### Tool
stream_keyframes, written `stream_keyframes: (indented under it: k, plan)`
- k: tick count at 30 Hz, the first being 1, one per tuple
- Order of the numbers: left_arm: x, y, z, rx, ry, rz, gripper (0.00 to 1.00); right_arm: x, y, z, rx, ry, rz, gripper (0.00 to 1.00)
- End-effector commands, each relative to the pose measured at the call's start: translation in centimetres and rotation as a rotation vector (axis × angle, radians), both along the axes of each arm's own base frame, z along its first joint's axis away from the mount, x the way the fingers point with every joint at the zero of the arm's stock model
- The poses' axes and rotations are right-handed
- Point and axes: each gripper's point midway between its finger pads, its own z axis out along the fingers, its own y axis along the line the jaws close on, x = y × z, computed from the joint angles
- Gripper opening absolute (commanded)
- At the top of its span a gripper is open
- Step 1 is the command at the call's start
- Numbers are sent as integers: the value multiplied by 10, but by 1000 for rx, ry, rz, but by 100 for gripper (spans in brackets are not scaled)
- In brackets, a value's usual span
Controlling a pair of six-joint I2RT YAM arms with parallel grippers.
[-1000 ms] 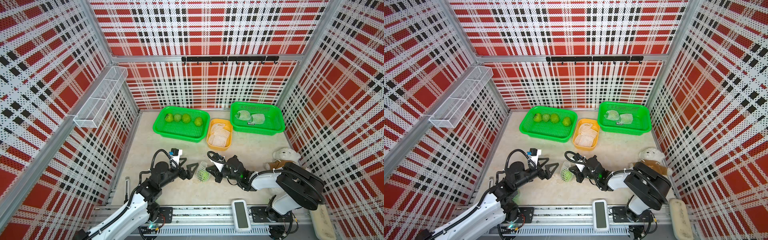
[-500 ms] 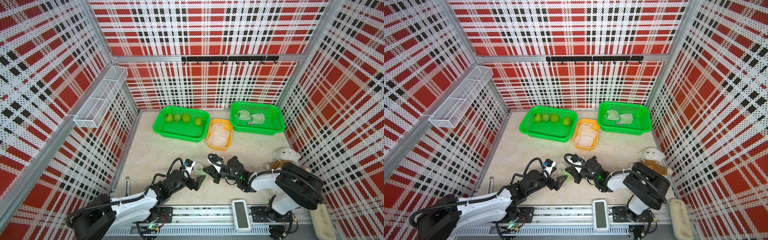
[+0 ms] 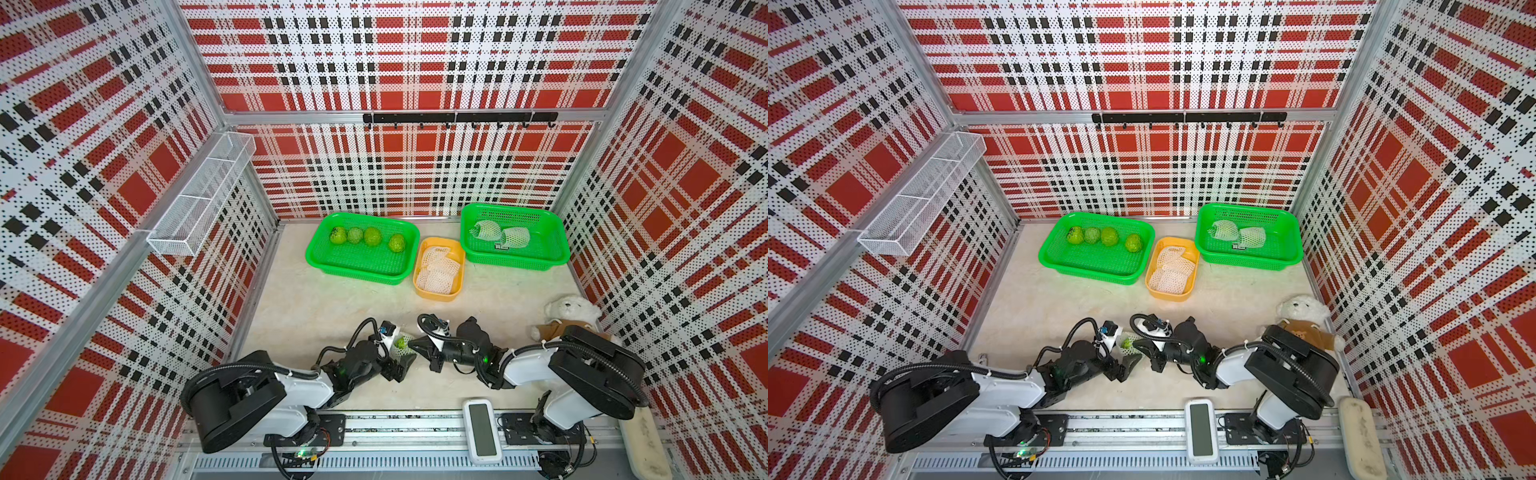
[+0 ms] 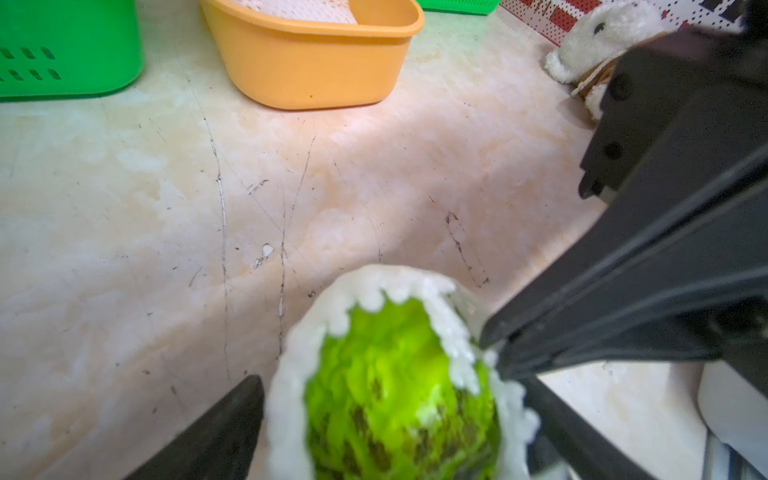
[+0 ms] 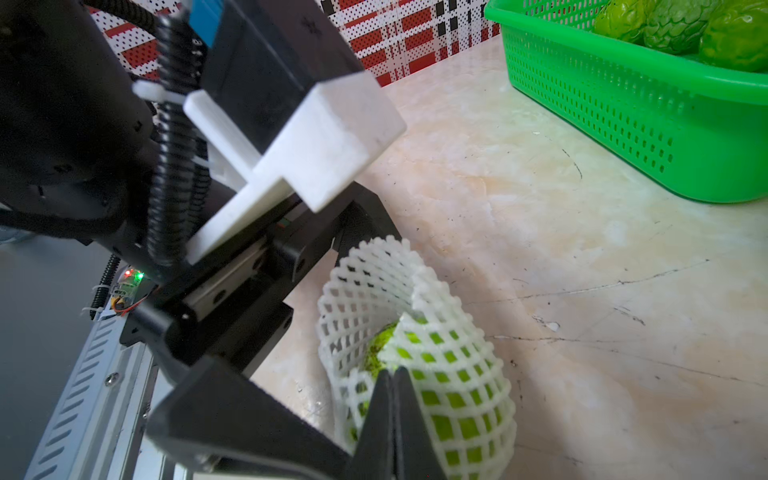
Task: Sleeve custard apples in foam nets
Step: Pick up the custard apple from the center of the board.
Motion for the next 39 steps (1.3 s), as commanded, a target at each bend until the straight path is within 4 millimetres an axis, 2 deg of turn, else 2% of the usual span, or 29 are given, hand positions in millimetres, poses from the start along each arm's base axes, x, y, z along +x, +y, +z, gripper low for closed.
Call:
stream_keyframes:
  k: [1,4,8,12,15,18,21,24,27,32,35,39]
  plan:
    - [7,-9,12,-37,-48,-2,89,-1,4,9,38,-36,15,0]
    - [10,-11,12,-43,-53,3,88,-2,5,10,35,-29,19,0]
    - [14,-15,12,-32,-69,-19,78,-1,5,10,27,-20,18,1]
    - [19,-13,17,-55,-78,-11,70,3,0,18,39,-6,-10,25]
    - [19,-11,17,-63,-68,-20,66,11,-12,32,91,30,-17,51]
    - [18,-9,19,-76,-45,-36,66,14,-25,50,103,-8,-22,75]
    - [16,-5,23,-85,-36,-35,66,17,-35,52,5,-60,-44,85]
    - [17,-2,28,-84,-22,-43,61,23,-46,51,-48,-108,-79,92]
    - [18,2,40,-101,-26,-46,58,28,-53,48,-92,-140,-93,96]
    - [24,6,66,-140,-8,-46,58,25,-52,56,-94,-258,-43,100]
    - [30,10,85,-195,72,-44,58,21,-52,68,-73,-394,-15,100]
    - [35,14,104,-244,207,-61,56,30,-52,75,-179,-676,-56,100]
